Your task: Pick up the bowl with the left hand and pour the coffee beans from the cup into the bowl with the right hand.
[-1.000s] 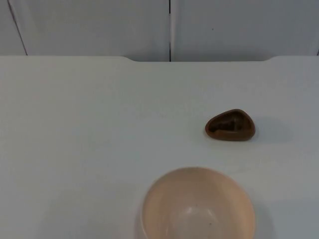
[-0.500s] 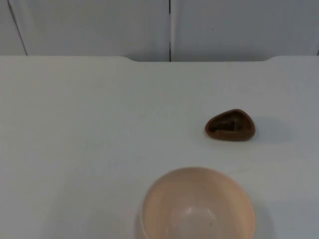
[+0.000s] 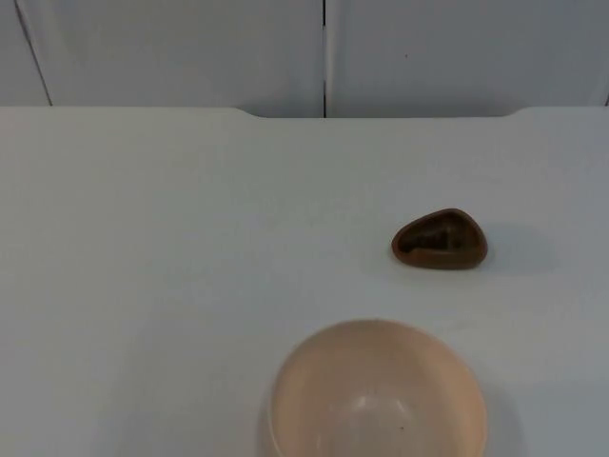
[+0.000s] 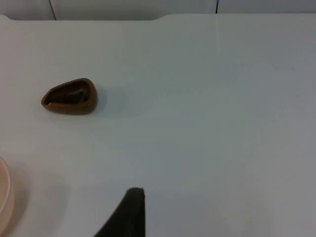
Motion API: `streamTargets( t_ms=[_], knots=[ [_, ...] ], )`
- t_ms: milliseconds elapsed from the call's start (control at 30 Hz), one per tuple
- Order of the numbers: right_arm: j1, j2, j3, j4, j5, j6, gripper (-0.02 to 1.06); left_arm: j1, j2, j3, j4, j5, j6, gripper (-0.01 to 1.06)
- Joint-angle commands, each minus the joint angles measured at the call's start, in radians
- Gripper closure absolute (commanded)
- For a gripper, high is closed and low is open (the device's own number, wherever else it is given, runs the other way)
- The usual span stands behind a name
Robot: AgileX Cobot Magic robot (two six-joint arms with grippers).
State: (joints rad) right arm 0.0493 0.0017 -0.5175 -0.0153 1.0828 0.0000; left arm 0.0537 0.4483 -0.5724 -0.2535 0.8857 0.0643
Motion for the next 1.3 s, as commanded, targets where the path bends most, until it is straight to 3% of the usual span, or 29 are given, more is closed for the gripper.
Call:
streamTargets(
  t_ms=[0, 233, 633, 900, 1267],
  knots=[
    [-0.006, -0.002, 0.002, -0.005, -0.003, 0.007, -0.01, 0.005, 0.039, -0.024, -0.027, -0.020, 0.021, 0.04],
    [-0.006, -0.002, 0.002, -0.005, -0.003, 0.007, -0.01, 0.005, 0.144, -0.078, -0.055, -0.025, 0.046, 0.07],
    [-0.006, -0.002, 0.002, -0.005, -0.003, 0.007, -0.01, 0.005, 0.287, -0.092, -0.322, -0.036, 0.273, 0.07],
    [-0.006, -0.002, 0.002, -0.005, -0.003, 0.007, -0.01, -0.002, 0.411, -0.092, -0.453, 0.020, 0.388, 0.07],
    [-0.006, -0.002, 0.002, -0.005, -0.003, 0.007, -0.01, -0.178, 0.567, -0.092, -0.468, -0.039, 0.426, 0.07]
  ],
)
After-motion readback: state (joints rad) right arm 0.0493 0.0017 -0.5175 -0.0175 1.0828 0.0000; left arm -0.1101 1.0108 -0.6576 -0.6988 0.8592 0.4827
